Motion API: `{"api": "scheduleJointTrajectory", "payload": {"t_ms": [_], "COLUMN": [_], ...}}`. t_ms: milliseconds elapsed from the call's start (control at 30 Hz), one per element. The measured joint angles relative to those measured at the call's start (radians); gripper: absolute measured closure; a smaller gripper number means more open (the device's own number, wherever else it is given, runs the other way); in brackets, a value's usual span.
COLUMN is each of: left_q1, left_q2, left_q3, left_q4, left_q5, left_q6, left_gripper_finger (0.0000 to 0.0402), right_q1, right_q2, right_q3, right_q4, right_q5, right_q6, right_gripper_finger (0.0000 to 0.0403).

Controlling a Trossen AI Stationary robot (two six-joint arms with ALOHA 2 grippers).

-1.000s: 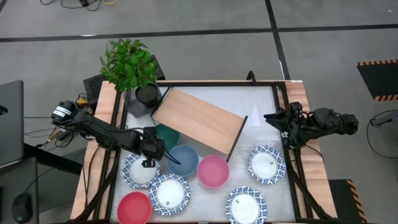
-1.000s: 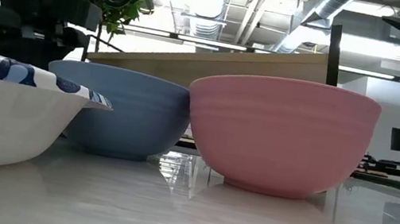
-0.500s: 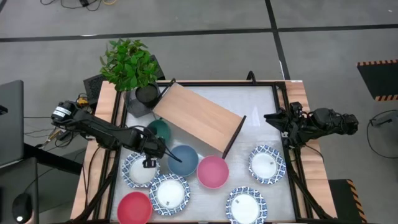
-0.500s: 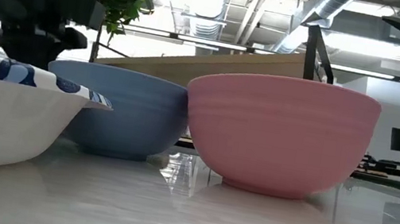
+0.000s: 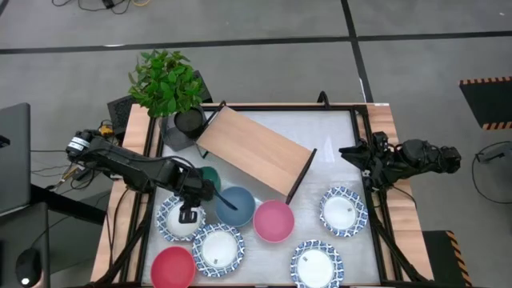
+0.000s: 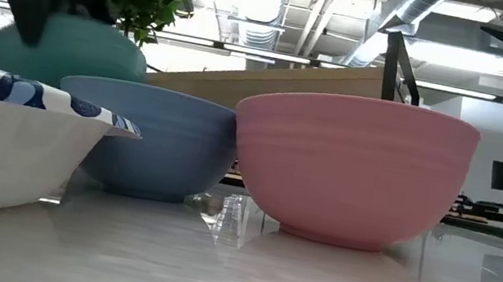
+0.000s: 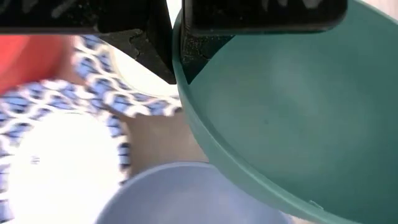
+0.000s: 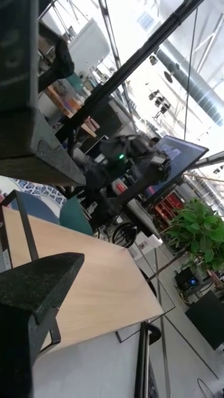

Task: Place and stack bowls onto a shelf
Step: Put the green bowl on the shelf

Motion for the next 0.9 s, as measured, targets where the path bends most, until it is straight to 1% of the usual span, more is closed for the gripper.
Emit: {"api": "scheduleJointTrajectory", "payload": {"t_ms": [167, 267, 367, 533, 600, 700, 833, 900], "left_q1": [0.000, 0.000, -0.001, 0.039, 0.073, 0.142, 0.235, 0.269], "left_q2": [0.000, 0.000, 0.000, 0.000, 0.001, 0.001, 0.033, 0.067], "left_q3": [0.138, 0.235, 0.333, 0.456, 0.481, 0.487, 0.489, 0.500], "left_q4": [-0.111, -0.170, -0.209, -0.211, -0.209, -0.192, -0.201, -0.231], "left_q5": [0.065, 0.053, -0.040, -0.297, -0.346, -0.346, -0.298, -0.277], "left_q6": [-0.045, -0.062, -0.037, 0.090, 0.155, 0.242, 0.352, 0.412], "left_gripper_finger": [0.0401, 0.0401, 0.0401, 0.0401, 0.0401, 0.0401, 0.0401, 0.0401], "right_q1": [0.000, 0.000, 0.000, 0.000, 0.000, 0.000, 0.000, 0.000], "right_q2": [0.000, 0.000, 0.000, 0.000, 0.000, 0.000, 0.000, 0.000], "right_q3": [0.000, 0.000, 0.000, 0.000, 0.000, 0.000, 0.000, 0.000], "right_q4": [-0.003, -0.003, -0.003, -0.003, -0.004, -0.004, -0.004, -0.003], "right_q5": [0.000, 0.000, 0.000, 0.000, 0.000, 0.000, 0.000, 0.000], "right_q6": [0.000, 0.000, 0.000, 0.000, -0.001, -0.006, -0.008, -0.008], "right_gripper_finger": [0.0191, 0.0191, 0.0191, 0.0191, 0.0191, 0.0191, 0.0191, 0.0191]}}
